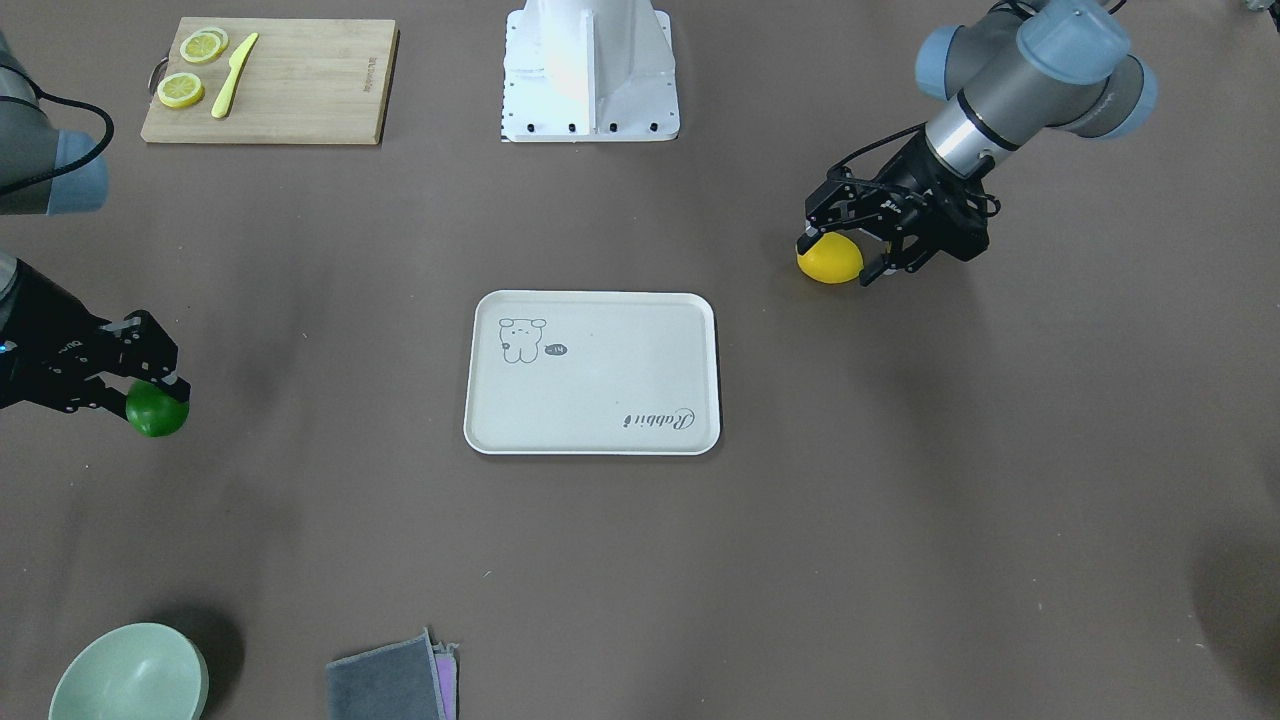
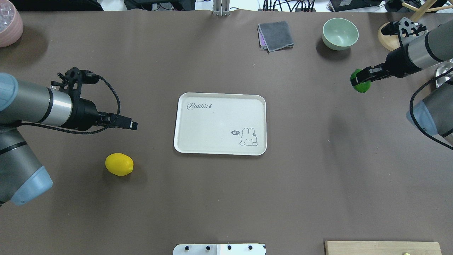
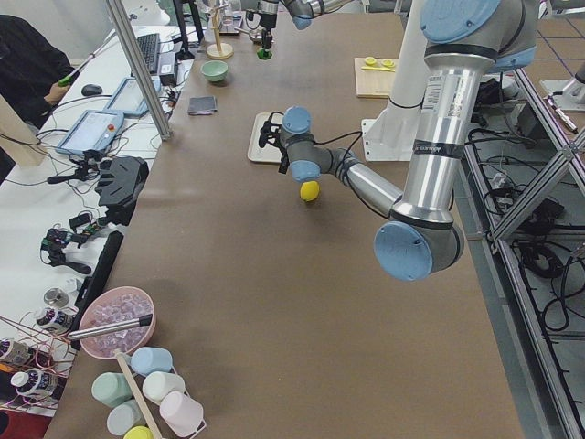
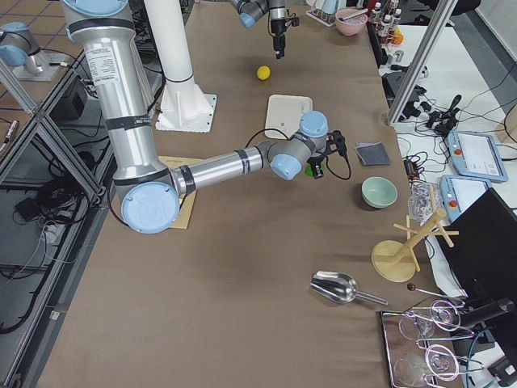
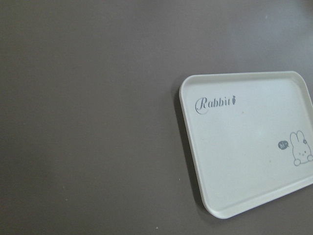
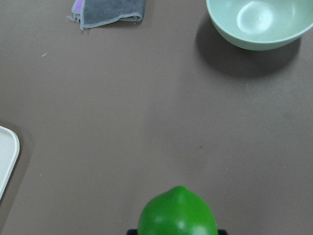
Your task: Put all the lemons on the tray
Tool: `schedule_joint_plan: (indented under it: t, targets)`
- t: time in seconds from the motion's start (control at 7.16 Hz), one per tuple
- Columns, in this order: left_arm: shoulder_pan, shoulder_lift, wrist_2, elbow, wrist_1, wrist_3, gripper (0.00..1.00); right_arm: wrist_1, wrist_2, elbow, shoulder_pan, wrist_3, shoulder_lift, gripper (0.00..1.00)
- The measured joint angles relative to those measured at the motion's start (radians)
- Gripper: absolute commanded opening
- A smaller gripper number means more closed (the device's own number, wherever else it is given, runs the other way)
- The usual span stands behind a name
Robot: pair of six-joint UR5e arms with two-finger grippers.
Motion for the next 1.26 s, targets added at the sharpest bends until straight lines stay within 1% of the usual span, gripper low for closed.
schedule_joint_plan:
  t: [0.14, 0.28, 0.42, 0.56, 0.7, 0.98, 1.12, 1.26]
  targets:
    - [0.018, 0.036, 0.04, -0.035, 0.021, -0.063, 0.97, 0.0, -0.013, 0.001, -0.009, 0.017, 0.004, 0.0]
    - [0.025, 0.068, 0.065, -0.101, 0.106, -0.116, 0.97, 0.0, -0.02, 0.0, -0.016, 0.023, 0.006, 0.0]
    - [0.034, 0.084, 0.1, -0.186, 0.259, -0.156, 0.97, -0.002, -0.022, 0.0, -0.022, 0.026, 0.011, 0.0]
    - [0.056, 0.087, 0.161, -0.249, 0.395, -0.219, 0.97, -0.005, -0.029, 0.0, -0.035, 0.032, 0.024, 0.0]
    - [0.085, 0.087, 0.218, -0.273, 0.461, -0.308, 0.97, -0.006, -0.041, 0.0, -0.059, 0.05, 0.044, 0.0]
    - [0.154, 0.074, 0.316, -0.276, 0.522, -0.529, 0.97, -0.007, -0.081, 0.002, -0.123, 0.1, 0.09, 0.0]
    - [0.183, 0.045, 0.36, -0.272, 0.583, -0.634, 0.97, -0.007, -0.104, 0.002, -0.15, 0.116, 0.108, 0.0]
    - [0.21, 0.004, 0.401, -0.269, 0.671, -0.729, 0.97, -0.006, -0.116, 0.002, -0.17, 0.123, 0.123, 0.0]
